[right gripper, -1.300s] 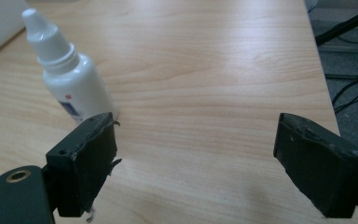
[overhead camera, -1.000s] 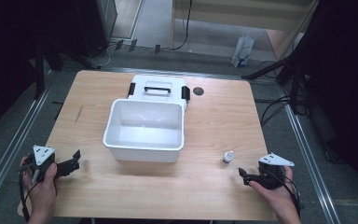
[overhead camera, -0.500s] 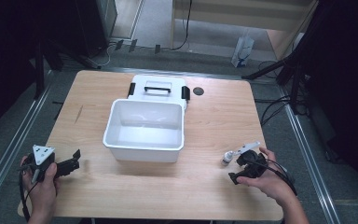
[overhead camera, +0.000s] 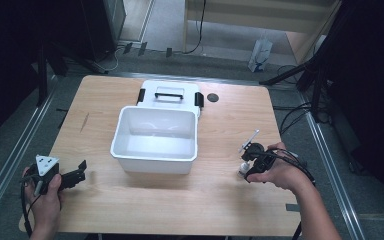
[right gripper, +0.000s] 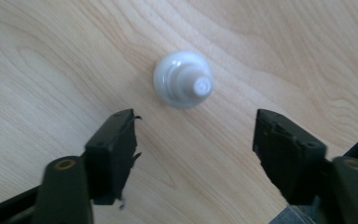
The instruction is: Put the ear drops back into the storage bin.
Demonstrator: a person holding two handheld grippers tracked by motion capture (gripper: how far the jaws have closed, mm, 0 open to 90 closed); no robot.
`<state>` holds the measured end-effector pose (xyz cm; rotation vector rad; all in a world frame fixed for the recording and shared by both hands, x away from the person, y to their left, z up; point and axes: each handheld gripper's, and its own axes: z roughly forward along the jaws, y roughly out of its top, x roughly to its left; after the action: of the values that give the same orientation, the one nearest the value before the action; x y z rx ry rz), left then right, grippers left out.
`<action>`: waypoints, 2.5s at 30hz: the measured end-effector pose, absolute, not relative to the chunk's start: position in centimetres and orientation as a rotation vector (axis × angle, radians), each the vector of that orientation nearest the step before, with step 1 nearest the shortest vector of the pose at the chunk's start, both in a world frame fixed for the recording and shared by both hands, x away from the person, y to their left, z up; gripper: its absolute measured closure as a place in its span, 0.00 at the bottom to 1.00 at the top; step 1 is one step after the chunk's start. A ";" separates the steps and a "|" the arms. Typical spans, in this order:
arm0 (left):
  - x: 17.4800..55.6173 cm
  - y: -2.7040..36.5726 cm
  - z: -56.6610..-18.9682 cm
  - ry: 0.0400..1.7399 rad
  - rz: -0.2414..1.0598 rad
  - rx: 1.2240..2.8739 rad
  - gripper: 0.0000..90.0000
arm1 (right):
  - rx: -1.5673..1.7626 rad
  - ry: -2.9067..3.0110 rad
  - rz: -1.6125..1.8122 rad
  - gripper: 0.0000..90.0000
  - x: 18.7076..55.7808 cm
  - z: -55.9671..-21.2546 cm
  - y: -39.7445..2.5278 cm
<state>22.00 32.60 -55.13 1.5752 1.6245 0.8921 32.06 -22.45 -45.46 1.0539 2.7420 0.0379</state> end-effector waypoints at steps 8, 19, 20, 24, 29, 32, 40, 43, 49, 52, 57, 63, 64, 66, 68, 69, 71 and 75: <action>22.0 32.5 -55.1 1.619 0.892 1.575 0.00 | 1.066 2.760 0.045 0.57 32.9 -45.0 -21.6; 22.0 32.5 -55.1 1.620 0.891 1.577 0.00 | 1.159 2.789 0.094 0.76 33.9 -45.1 -21.6; 22.0 32.5 -55.1 1.619 0.892 1.577 0.00 | 1.167 2.792 0.103 0.78 33.9 -45.1 -21.6; 22.0 32.5 -55.1 1.621 0.893 1.577 0.00 | 1.177 2.811 0.097 0.80 34.0 -45.2 -21.6; 22.1 32.5 -55.1 1.622 0.893 1.576 0.00 | 1.166 2.840 0.128 0.81 34.1 -45.0 -21.7; 22.1 32.5 -55.1 1.621 0.894 1.578 0.00 | 1.160 2.834 0.167 0.81 34.2 -44.6 -21.6; 22.1 32.5 -55.1 1.621 0.895 1.580 0.00 | 1.083 2.833 0.203 0.80 34.4 -42.7 -20.5; 22.1 32.5 -55.1 1.622 0.893 1.578 0.00 | 1.065 2.835 0.205 0.80 34.6 -42.0 -19.9; 22.1 32.5 -55.1 1.621 0.891 1.580 0.00 | 1.041 2.837 0.222 0.80 35.1 -40.3 -18.7; 22.1 32.6 -55.1 1.622 0.886 1.581 0.00 | 1.029 2.838 0.230 0.81 35.3 -39.5 -18.2; 22.2 32.5 -55.1 1.620 0.884 1.577 0.00 | 0.986 2.839 0.234 0.81 35.8 -38.0 -17.0; 22.2 32.4 -55.1 1.617 0.885 1.581 0.00 | 0.940 2.834 0.238 0.81 36.1 -36.2 -15.7; 22.2 32.4 -55.1 1.617 0.883 1.582 0.00 | 0.939 2.830 0.236 0.81 36.1 -35.9 -15.5; 22.2 32.5 -55.1 1.618 0.880 1.582 0.00 | 0.924 2.827 0.249 0.81 36.3 -35.4 -15.1; 22.2 32.5 -55.1 1.619 0.880 1.585 0.00 | 0.918 2.814 0.256 0.81 36.5 -34.9 -14.8; 22.2 32.5 -55.1 1.618 0.879 1.585 0.00 | 0.914 2.807 0.268 0.81 36.6 -34.7 -14.5; 22.2 32.5 -55.1 1.619 0.878 1.586 0.00 | 0.907 2.809 0.275 0.81 36.7 -34.2 -14.2; 22.2 32.5 -55.1 1.620 0.873 1.584 0.00 | 0.879 2.808 0.281 0.81 36.9 -33.3 -13.2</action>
<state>22.21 32.49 -55.11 1.5842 1.6204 0.8734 36.90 -13.24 -33.32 0.8793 2.8081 0.2808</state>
